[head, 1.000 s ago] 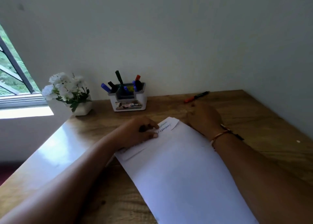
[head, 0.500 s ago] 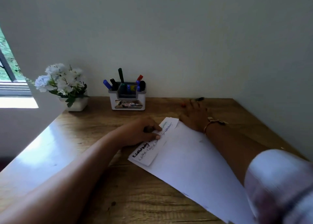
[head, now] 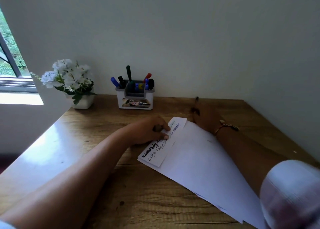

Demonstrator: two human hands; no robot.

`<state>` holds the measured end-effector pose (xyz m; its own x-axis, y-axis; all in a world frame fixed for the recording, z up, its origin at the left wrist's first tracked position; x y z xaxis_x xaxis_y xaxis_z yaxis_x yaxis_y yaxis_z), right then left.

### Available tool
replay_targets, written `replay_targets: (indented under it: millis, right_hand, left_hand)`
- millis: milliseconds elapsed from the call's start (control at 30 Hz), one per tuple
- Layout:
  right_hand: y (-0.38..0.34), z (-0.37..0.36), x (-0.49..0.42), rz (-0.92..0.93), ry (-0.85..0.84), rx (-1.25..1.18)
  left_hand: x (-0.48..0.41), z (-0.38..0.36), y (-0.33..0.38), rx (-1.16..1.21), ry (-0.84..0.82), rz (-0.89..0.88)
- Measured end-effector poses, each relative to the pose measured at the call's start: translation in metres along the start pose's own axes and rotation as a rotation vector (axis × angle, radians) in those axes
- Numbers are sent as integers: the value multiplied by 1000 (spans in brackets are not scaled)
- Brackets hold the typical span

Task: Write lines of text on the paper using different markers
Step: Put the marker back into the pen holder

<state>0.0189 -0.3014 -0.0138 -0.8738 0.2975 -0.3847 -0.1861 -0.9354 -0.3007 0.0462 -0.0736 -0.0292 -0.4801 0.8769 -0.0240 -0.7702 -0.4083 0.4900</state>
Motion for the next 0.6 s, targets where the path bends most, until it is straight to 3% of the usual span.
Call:
replay_targets:
  millis: [233, 400, 467, 600]
  right_hand:
    - [-2, 9, 1, -2, -71, -87]
    - [-20, 10, 2, 47, -149, 111]
    - [-35, 17, 5, 89, -97, 151]
    - [-90, 58, 24, 228, 216, 30]
  left_hand:
    - [3, 3, 5, 4, -24, 3]
    - [7, 6, 2, 14, -70, -7]
    - [8, 6, -1, 42, -100, -4]
    - [12, 9, -3, 75, -152, -19]
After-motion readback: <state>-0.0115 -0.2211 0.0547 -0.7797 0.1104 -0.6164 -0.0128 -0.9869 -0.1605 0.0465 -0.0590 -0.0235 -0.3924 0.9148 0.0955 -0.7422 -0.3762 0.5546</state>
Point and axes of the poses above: each hand's wrist, its own x-axis away from the middle knuckle, its own z-axis out of the back of the hand, y = z × x, the point moved 7 cm from there along -x, towards the middle knuckle, and after that the axes turned 4 degrees about -z, right-handed, at the moved point
